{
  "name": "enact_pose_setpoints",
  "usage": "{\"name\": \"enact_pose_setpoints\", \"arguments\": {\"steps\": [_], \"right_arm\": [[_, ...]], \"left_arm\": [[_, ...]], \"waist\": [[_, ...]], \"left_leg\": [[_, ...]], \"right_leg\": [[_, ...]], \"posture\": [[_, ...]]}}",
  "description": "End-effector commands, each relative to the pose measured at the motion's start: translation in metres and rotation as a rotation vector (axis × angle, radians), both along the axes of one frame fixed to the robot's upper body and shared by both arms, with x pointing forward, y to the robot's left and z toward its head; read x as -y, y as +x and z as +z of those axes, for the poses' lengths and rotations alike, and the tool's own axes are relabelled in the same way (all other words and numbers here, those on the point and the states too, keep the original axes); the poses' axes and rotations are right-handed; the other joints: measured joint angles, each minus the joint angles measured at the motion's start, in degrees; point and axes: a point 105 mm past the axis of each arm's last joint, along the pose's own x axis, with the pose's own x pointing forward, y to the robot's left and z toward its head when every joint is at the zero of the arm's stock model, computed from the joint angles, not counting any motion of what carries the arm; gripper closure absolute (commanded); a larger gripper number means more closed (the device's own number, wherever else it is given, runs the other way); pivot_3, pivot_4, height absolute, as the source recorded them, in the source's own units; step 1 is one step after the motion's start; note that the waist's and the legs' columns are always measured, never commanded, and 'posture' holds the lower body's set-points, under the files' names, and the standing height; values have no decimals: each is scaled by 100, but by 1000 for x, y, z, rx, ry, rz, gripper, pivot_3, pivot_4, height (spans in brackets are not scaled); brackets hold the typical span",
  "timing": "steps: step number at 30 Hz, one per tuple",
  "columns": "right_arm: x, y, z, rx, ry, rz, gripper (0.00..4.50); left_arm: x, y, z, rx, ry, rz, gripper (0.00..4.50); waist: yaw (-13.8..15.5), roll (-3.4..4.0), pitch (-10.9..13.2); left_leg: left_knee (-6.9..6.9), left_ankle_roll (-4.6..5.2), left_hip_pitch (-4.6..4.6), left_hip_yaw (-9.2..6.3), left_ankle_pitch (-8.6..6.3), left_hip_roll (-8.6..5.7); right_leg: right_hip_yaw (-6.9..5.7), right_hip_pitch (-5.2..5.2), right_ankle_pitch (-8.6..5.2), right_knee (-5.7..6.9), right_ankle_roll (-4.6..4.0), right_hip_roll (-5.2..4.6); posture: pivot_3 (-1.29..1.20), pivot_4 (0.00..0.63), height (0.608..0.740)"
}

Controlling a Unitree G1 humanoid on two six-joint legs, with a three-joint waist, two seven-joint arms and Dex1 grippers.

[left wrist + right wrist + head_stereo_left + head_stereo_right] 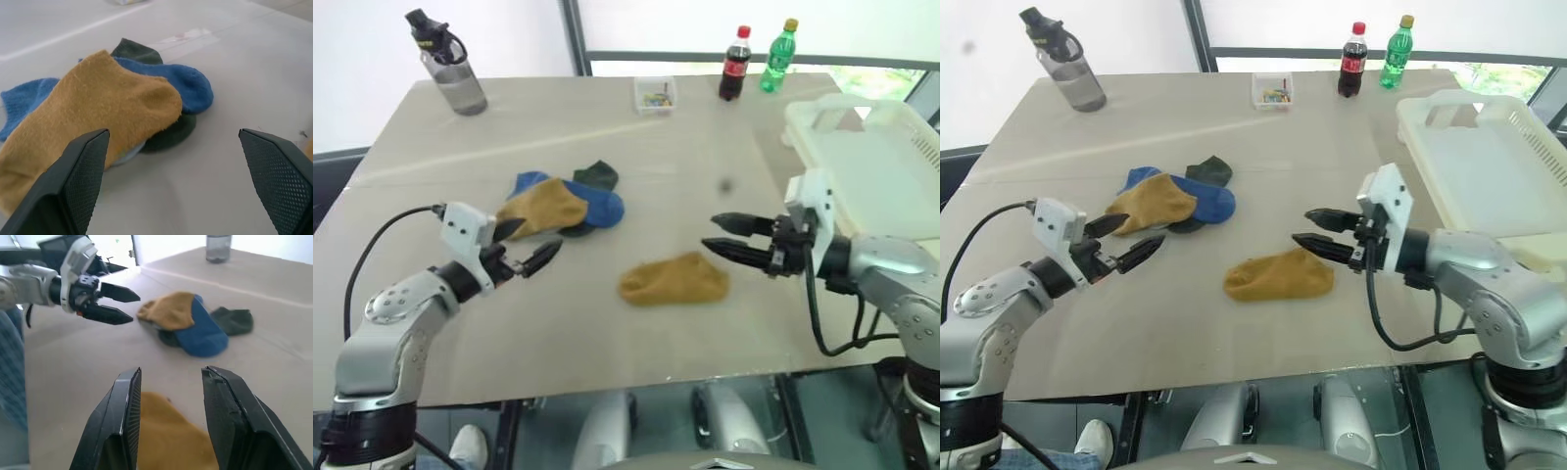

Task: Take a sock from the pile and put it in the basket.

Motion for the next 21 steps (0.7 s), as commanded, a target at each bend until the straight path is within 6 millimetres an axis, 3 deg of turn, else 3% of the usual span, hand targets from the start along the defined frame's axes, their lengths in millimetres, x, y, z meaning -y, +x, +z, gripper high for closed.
{"name": "enact_pose_setpoints", "arguments": {"steps": [1,7,11,21], "right_arm": [[16,-9,14,112,-50,-20,2515],[35,-7,13,100,-94,-85,2515],[38,-6,12,103,-96,-110,2515],[35,-5,7,99,-94,-118,2515]], "left_arm": [[-5,14,1,24,38,13,0],[-12,33,-7,-28,14,50,0],[-9,32,-5,-27,3,21,0],[-4,32,-19,25,179,-27,0]], "waist": [[-8,0,0],[-14,-2,0],[-10,-2,0],[81,-2,1]], "left_leg": [[0,0,0,3,0,0],[1,0,1,6,0,1],[1,0,-2,6,0,3],[2,0,-1,8,0,2]], "right_leg": [[2,0,0,0,0,0],[3,0,0,0,1,0],[4,-1,0,-1,1,0],[5,0,0,0,1,-1]], "posture": [[0,150,740],[0,150,740],[0,150,740],[0,150,740]]}}
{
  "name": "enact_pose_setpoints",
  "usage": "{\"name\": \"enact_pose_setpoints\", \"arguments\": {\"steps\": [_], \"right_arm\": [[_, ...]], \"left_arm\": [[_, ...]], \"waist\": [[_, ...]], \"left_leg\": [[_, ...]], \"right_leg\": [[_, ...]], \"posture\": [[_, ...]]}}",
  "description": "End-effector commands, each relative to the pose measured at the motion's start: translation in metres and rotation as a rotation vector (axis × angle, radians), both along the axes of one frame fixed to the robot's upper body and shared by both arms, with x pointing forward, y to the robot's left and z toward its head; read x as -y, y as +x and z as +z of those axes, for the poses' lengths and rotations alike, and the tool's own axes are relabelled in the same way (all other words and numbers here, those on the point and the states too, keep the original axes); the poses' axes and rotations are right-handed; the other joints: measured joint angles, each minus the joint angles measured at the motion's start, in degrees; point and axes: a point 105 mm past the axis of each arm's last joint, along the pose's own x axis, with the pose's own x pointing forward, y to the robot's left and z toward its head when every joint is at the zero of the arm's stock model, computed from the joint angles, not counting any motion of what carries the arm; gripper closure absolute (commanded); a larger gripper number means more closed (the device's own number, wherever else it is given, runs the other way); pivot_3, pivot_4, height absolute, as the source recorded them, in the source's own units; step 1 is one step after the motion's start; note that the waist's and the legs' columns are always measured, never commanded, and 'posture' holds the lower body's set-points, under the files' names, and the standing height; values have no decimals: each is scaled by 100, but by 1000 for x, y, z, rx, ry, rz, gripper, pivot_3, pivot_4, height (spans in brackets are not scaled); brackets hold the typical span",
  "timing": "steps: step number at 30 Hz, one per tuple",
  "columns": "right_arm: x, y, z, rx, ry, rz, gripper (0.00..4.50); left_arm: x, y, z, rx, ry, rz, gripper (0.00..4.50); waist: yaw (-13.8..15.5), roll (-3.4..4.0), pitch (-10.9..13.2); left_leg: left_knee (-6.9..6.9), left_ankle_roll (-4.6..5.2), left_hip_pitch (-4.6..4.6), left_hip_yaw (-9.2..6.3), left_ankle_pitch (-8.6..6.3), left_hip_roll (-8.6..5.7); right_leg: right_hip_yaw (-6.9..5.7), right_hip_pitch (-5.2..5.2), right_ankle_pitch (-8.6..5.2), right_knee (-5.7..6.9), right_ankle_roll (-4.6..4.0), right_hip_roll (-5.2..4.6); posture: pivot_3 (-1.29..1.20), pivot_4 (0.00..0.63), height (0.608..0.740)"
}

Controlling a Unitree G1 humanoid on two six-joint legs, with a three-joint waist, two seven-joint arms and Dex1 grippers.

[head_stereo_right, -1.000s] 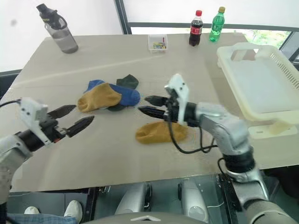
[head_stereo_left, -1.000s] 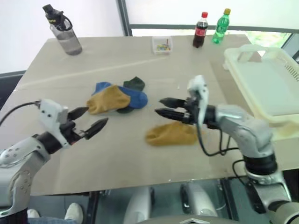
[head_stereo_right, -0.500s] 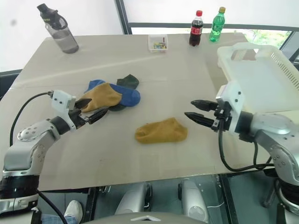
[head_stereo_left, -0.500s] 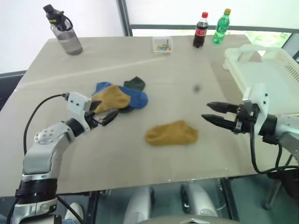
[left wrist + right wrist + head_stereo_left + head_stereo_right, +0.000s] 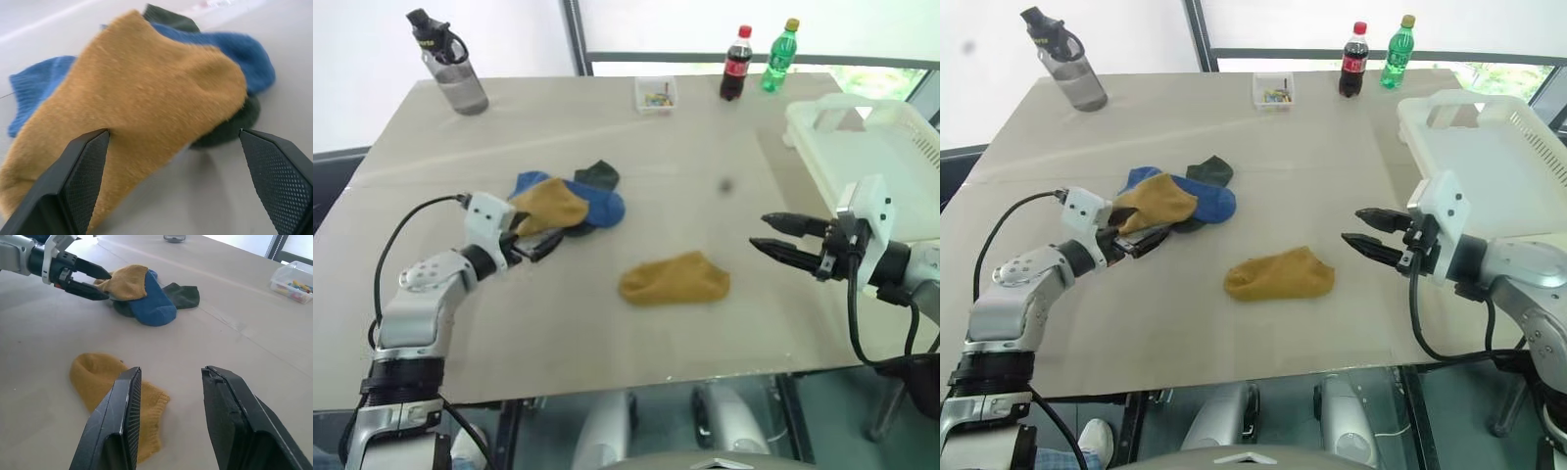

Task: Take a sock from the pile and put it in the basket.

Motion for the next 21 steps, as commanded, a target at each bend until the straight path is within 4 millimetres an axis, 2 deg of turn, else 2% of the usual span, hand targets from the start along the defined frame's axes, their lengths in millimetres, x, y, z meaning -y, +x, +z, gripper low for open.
{"name": "enact_pose_setpoints", "arguments": {"steps": [1,6,11,15,19,21], "right_arm": [[-2,-3,8,50,-4,7,2515],[-2,-3,8,46,-4,5,2515],[-1,-5,7,39,-2,2,2515],[-3,-5,5,33,8,3,2515],[-4,-3,5,30,12,12,2515],[-4,-2,7,33,12,13,2515]], "left_arm": [[2,0,6,56,50,-32,0],[4,-1,9,112,94,-46,0],[-14,-12,24,176,153,-13,0],[-36,-18,18,148,226,46,0],[-46,-12,20,174,258,104,0],[-48,-8,15,163,278,123,0]], "waist": [[25,0,0],[37,0,0],[17,0,0],[21,0,0],[58,-2,-1],[54,-2,-1]], "left_leg": [[0,0,0,-1,0,0],[1,0,-1,-1,0,0],[1,0,-1,0,0,7],[0,0,2,5,0,17],[7,0,4,3,0,16],[11,0,1,2,0,15]], "right_leg": [[0,0,0,0,0,0],[0,0,0,0,0,0],[0,0,0,0,0,0],[1,-1,0,2,0,1],[0,5,0,1,1,0],[-1,5,0,1,1,0]], "posture": [[0,150,740],[0,150,740],[0,150,740],[0,150,740],[0,150,740],[0,150,740]]}}
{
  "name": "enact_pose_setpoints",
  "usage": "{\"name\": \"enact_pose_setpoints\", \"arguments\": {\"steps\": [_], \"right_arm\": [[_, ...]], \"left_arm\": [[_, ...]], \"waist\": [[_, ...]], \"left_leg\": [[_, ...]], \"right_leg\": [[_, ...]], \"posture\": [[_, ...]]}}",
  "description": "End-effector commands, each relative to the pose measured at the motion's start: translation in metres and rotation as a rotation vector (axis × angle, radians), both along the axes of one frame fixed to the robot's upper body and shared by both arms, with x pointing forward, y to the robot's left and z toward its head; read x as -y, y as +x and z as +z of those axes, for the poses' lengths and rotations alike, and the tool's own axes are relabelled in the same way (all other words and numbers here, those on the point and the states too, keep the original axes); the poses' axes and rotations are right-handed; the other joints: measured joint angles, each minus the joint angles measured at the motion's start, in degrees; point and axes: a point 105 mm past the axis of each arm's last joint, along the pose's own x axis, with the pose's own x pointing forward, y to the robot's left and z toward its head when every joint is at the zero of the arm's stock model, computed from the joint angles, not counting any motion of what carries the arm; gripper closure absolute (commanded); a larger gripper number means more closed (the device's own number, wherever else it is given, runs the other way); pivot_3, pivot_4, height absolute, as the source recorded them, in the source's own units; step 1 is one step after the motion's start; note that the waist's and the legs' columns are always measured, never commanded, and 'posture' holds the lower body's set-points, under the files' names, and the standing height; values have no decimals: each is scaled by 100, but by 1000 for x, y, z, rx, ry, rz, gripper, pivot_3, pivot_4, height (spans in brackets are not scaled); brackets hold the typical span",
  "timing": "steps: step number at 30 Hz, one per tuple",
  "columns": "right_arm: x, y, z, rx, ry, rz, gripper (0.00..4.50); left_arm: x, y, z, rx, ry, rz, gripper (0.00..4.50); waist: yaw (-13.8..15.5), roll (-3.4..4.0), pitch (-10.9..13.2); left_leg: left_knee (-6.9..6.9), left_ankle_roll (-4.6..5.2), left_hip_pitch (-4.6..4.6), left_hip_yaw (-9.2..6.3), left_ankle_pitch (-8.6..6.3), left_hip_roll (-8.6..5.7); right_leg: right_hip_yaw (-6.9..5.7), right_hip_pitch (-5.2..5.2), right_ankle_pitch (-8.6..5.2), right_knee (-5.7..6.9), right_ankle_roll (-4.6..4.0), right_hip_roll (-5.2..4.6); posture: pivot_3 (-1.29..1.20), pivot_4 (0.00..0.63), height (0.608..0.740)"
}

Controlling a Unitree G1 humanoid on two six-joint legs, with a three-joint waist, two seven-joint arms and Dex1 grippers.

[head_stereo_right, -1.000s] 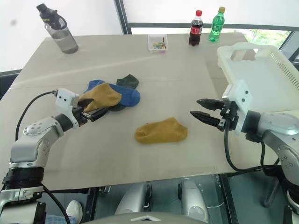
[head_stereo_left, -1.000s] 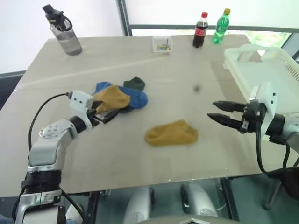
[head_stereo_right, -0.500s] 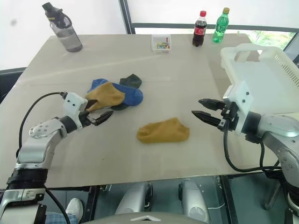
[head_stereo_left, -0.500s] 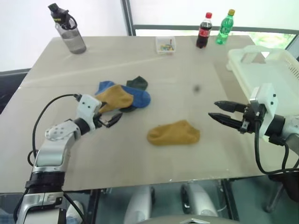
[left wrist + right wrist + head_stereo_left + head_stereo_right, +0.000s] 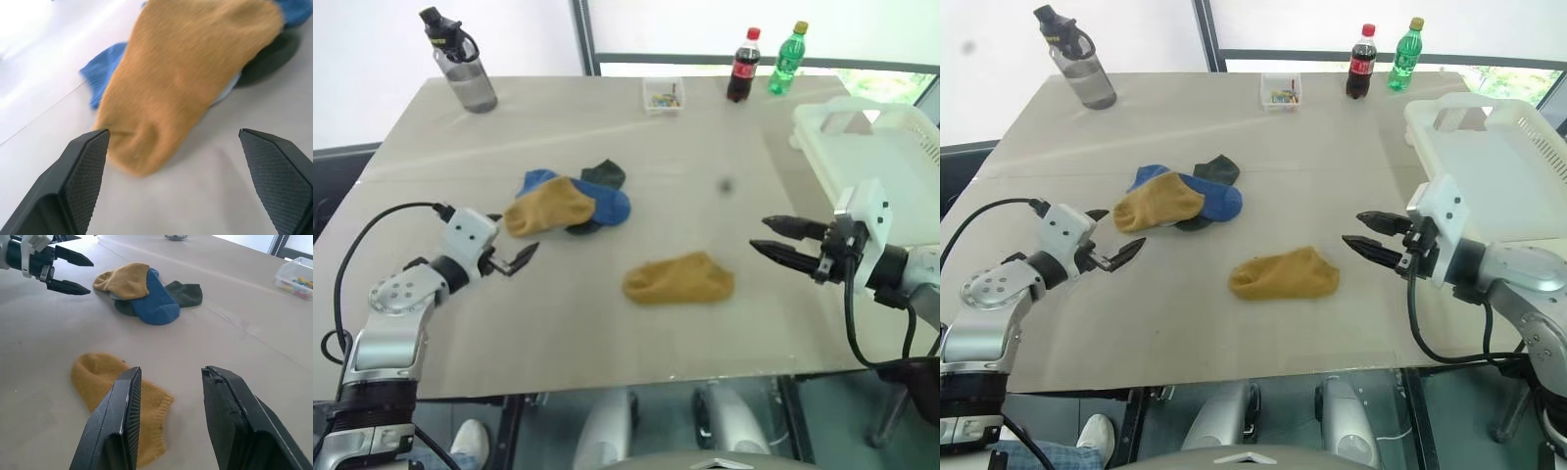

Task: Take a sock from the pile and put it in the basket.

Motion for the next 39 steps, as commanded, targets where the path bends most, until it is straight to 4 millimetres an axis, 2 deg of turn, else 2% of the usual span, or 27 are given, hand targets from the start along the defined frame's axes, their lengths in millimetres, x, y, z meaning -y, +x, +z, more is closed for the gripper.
{"name": "enact_pose_setpoints", "arguments": {"steps": [1,10,13,21,25,29,34,37,39], "right_arm": [[-4,-2,13,57,4,26,2515],[-5,-4,14,62,4,25,2515],[-4,-5,15,64,8,17,2387],[-3,-4,12,53,11,7,2387],[-3,-4,12,53,12,9,2387],[-4,-4,12,52,16,11,2387],[-4,-3,11,49,20,17,2387],[-4,-3,11,48,21,19,2387],[-4,-3,11,48,21,19,2387]], "left_arm": [[-5,8,6,43,52,26,0],[-8,26,-16,-9,139,28,0],[-15,26,-19,-22,157,46,748],[-28,11,-34,-97,210,42,4443],[-21,-7,-43,-181,217,-39,4443],[-3,-32,-47,-280,187,-165,4443],[33,-62,-49,-428,56,-352,4443],[42,-64,-48,-436,30,-366,4443],[51,-54,-47,-395,11,-336,4443]], "waist": [[-3,0,0],[-12,-1,-3],[-26,1,-4],[-92,4,-7],[-147,5,-8],[-179,8,-9],[-127,13,-12],[-97,15,-13],[-51,20,-14]], "left_leg": [[0,0,0,0,0,0],[0,0,1,0,0,-14],[0,0,5,2,0,-12],[-2,0,23,20,0,3],[-15,1,58,31,-1,8],[-26,1,96,35,-2,14],[-22,2,100,36,-2,11],[-22,2,100,39,-2,10],[-22,1,100,40,-2,10]], "right_leg": [[0,0,0,0,0,0],[-1,0,1,2,0,0],[1,1,1,6,0,0],[15,3,1,15,0,10],[28,32,0,10,-1,7],[39,65,-2,-3,0,1],[36,74,-3,-5,-1,-6],[34,75,-4,-6,-1,-5],[34,74,-4,-5,-1,-2]], "posture": [[0,150,740],[0,150,740],[0,150,740],[0,150,740],[0,150,740],[0,150,740],[0,150,740],[0,150,740],[0,150,740]]}}
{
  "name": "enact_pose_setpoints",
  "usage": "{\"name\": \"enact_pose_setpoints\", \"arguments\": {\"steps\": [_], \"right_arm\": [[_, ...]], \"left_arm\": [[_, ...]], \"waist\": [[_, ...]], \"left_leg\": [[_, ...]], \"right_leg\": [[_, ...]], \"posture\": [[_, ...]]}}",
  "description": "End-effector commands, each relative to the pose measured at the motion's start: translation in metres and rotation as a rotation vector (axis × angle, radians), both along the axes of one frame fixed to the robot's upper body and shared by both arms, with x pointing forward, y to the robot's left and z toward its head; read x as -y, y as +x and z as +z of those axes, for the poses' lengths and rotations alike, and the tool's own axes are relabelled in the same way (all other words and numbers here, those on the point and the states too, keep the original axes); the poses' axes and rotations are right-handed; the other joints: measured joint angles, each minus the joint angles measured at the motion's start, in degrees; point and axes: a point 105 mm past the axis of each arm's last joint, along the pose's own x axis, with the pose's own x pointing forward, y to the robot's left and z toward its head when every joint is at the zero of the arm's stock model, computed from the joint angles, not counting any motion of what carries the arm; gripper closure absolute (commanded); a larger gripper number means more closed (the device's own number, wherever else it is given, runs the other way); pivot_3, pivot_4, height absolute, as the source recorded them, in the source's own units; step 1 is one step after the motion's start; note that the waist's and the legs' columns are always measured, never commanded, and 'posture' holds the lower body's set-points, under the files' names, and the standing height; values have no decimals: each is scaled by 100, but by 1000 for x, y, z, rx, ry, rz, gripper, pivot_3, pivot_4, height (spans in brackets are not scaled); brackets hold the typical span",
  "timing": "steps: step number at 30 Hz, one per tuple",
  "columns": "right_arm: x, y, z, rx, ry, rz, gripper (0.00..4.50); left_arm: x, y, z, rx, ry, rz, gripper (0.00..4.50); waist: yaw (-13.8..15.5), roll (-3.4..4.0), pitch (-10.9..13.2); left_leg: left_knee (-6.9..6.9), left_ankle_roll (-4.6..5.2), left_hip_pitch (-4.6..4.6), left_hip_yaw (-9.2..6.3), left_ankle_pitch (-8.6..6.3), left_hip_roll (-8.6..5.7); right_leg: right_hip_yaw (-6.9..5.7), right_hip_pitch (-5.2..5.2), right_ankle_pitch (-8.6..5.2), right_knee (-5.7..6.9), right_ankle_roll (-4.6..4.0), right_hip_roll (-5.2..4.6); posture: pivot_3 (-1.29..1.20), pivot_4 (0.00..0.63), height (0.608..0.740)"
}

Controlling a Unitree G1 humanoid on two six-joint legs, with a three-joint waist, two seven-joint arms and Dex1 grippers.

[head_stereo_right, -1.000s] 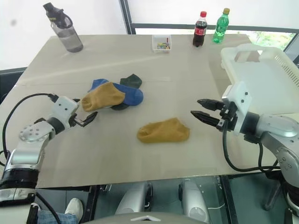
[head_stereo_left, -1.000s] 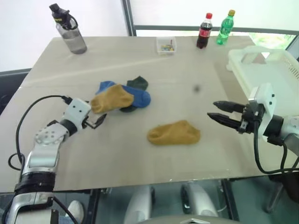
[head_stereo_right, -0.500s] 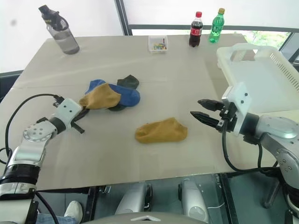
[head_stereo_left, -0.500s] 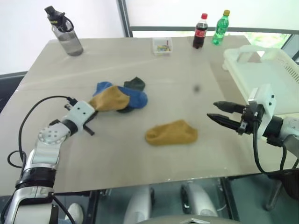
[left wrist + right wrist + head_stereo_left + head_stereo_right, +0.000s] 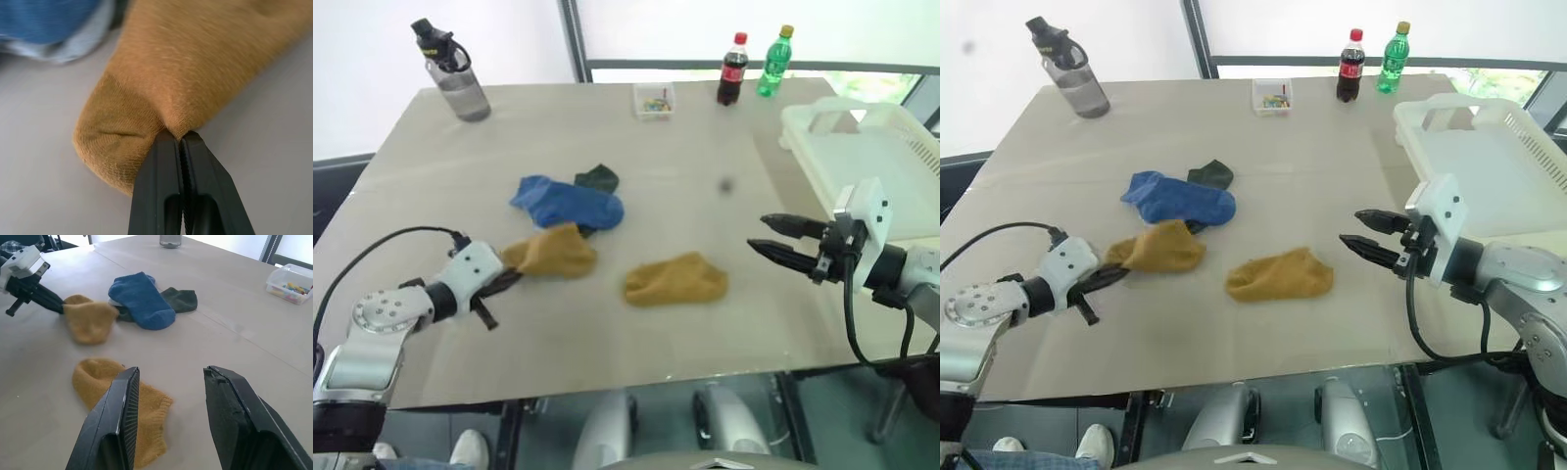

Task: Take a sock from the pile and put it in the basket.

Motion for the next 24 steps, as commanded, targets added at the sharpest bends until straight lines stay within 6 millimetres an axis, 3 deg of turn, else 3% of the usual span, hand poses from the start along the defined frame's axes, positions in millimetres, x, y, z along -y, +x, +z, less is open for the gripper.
{"name": "enact_pose_setpoints", "arguments": {"steps": [1,5,8,10,14,18,21,24], "right_arm": [[-3,-3,10,49,5,20,2387],[-2,-4,9,51,4,14,2387],[-2,-6,10,55,6,6,2387],[-1,-8,10,55,7,1,2387],[-1,-9,8,50,9,-5,2387],[-2,-9,8,50,15,-7,2387],[-2,-8,8,51,16,-9,2387],[-2,-8,9,54,16,-10,2387]], "left_arm": [[25,8,-11,-8,-46,14,4443],[45,25,-19,42,-38,48,4443],[65,20,-22,0,-101,-6,4443],[68,17,-21,-12,-101,-31,4443],[64,21,-4,8,-171,-25,4443],[87,31,39,53,-445,-38,4443],[102,37,44,33,-486,-31,4443],[119,47,33,20,-481,15,4443]], "waist": [[38,5,-1],[143,9,-10],[141,14,-13],[147,16,-13],[131,15,-13],[134,0,-2],[109,-13,6],[68,-13,5]], "left_leg": [[0,0,0,2,0,-1],[10,0,0,-16,0,-8],[10,0,3,-12,0,-9],[9,0,3,-15,0,-8],[9,0,1,-14,0,-7],[9,0,-6,-18,0,-6],[11,0,-12,-29,0,-8],[8,0,-12,-27,0,-20]], "right_leg": [[1,0,0,0,1,2],[-12,18,1,-5,3,3],[-8,20,1,-5,3,2],[-11,20,0,-4,2,3],[-11,19,-1,-10,2,3],[-15,17,-1,-13,3,2],[-24,17,1,-13,4,5],[-21,17,1,-16,4,5]], "posture": [[0,150,740],[0,150,740],[0,150,740],[0,150,740],[0,150,740],[0,150,740],[0,150,740],[0,150,740]]}}
